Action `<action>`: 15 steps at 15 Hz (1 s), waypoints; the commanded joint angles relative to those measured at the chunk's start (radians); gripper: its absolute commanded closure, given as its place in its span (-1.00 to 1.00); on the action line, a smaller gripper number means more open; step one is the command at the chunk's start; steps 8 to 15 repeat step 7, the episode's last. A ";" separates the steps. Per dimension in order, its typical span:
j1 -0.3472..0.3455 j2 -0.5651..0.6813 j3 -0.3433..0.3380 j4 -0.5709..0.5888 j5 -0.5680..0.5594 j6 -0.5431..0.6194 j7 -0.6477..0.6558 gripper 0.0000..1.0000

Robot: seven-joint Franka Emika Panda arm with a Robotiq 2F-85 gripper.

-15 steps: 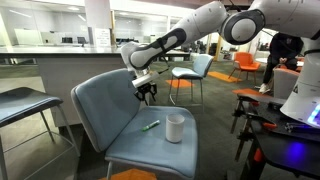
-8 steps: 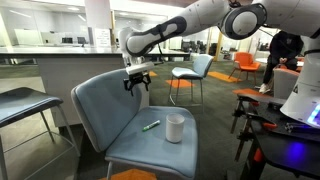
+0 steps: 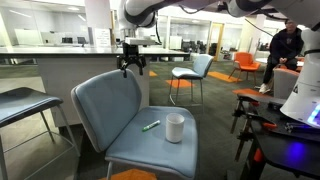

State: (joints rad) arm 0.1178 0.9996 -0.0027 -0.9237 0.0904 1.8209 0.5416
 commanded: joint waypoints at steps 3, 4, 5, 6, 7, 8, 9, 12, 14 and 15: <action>-0.024 -0.273 0.037 -0.340 0.002 0.027 -0.263 -1.00; -0.022 -0.315 0.036 -0.391 -0.003 0.041 -0.300 -1.00; -0.021 -0.354 0.036 -0.439 -0.004 0.051 -0.326 -1.00; -0.020 -0.394 0.039 -0.489 -0.003 0.060 -0.356 -1.00; -0.019 -0.430 0.042 -0.540 -0.003 0.074 -0.380 -1.00; -0.019 -0.430 0.042 -0.540 -0.003 0.074 -0.380 -1.00; -0.019 -0.430 0.042 -0.540 -0.003 0.074 -0.380 -1.00; -0.019 -0.430 0.042 -0.540 -0.003 0.074 -0.380 -1.00; -0.019 -0.430 0.042 -0.540 -0.003 0.074 -0.380 -1.00; -0.019 -0.430 0.042 -0.540 -0.003 0.074 -0.380 -1.00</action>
